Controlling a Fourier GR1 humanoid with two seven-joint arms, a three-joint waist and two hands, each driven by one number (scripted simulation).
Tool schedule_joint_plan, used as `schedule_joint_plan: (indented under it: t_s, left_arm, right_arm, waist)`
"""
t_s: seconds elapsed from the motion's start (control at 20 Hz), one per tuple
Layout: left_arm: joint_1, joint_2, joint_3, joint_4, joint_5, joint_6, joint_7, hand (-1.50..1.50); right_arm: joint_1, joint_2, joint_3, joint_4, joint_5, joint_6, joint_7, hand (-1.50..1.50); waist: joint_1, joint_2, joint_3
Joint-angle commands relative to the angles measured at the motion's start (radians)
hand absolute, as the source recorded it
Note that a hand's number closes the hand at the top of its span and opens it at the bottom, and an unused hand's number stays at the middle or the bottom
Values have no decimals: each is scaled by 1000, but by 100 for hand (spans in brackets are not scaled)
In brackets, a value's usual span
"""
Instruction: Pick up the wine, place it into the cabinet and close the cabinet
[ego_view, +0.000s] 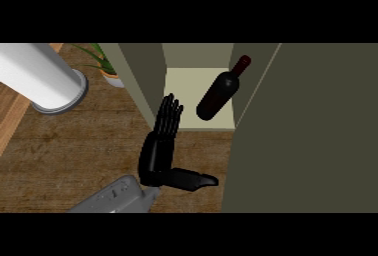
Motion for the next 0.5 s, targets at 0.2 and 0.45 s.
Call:
schedule_joint_plan:
  t_s: [0.2, 0.45]
  left_arm:
    - [117, 247, 29, -252, -51, -128, 77, -150]
    - [257, 366, 50, -436, -67, -150, 70, 150]
  right_arm:
    - [39, -85, 5, -38, -94, 143, -8, 150]
    - [81, -134, 23, -101, -193, 218, 36, 150]
  waist:
    - [-1, 1, 0]
    - [-1, 0, 0]
